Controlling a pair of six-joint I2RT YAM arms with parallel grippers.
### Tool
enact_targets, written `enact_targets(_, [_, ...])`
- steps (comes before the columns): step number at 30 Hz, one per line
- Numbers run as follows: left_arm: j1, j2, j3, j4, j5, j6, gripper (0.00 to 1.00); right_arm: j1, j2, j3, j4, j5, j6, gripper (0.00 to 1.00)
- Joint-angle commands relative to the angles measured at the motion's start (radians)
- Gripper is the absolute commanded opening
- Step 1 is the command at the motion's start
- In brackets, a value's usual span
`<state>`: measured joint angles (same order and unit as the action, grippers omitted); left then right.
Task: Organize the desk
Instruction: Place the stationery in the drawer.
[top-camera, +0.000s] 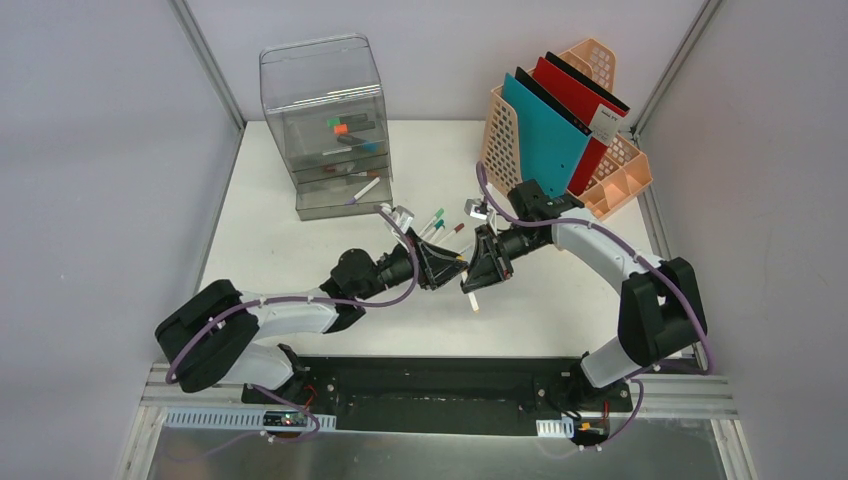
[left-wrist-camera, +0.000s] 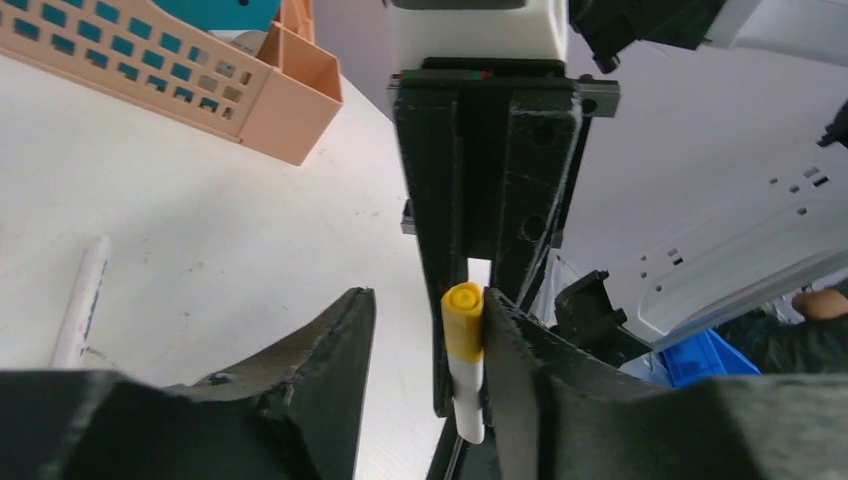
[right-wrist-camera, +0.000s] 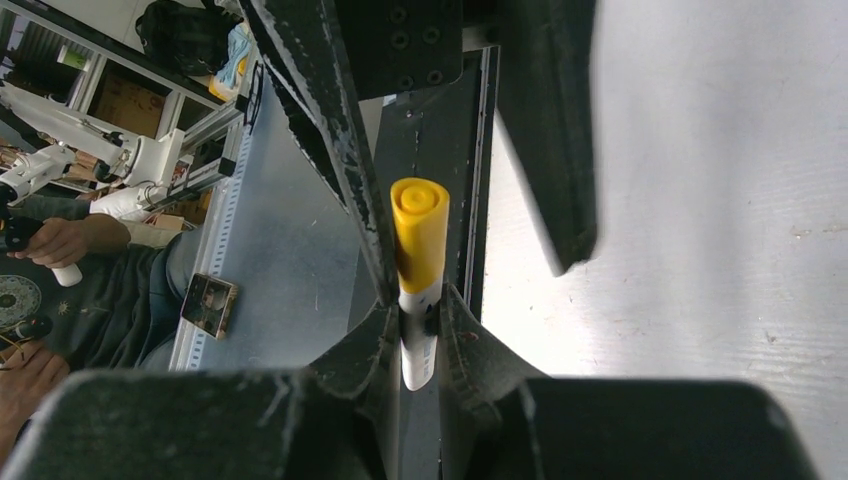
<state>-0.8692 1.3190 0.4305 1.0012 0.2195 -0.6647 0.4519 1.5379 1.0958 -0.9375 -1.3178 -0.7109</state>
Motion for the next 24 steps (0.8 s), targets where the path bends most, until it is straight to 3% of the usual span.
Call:
enact_targets(1, [0.007,0.064,0.05,0.135,0.049,-0.056,0.35,0.009,0.005,0.045,-0.013,-0.03,-0.049,0.0])
enact_targets(5, [0.01,0.109,0.069,0.16,0.085,-0.08,0.19,0.01,0.008,0.048,-0.016,-0.025,-0.051,0.0])
enact_targets(8, [0.012,0.125,0.077,0.166,0.106,-0.087,0.0,0.011,0.009,0.049,-0.017,-0.024,-0.051,0.0])
enact_targets(13, [0.017,0.116,0.058,0.169,0.083,-0.095,0.0,0.01,0.01,0.051,-0.021,-0.019,-0.053,0.04])
enact_targets(14, [0.02,0.111,0.054,0.166,0.078,-0.096,0.0,0.01,0.01,0.051,-0.022,-0.018,-0.054,0.06])
enact_targets(20, [0.033,0.081,0.032,0.148,0.056,-0.099,0.0,0.012,0.006,0.049,-0.023,-0.003,-0.06,0.43])
enact_targets(24, [0.046,0.064,0.012,0.145,0.048,-0.105,0.0,0.015,-0.001,0.044,-0.02,0.015,-0.067,0.59])
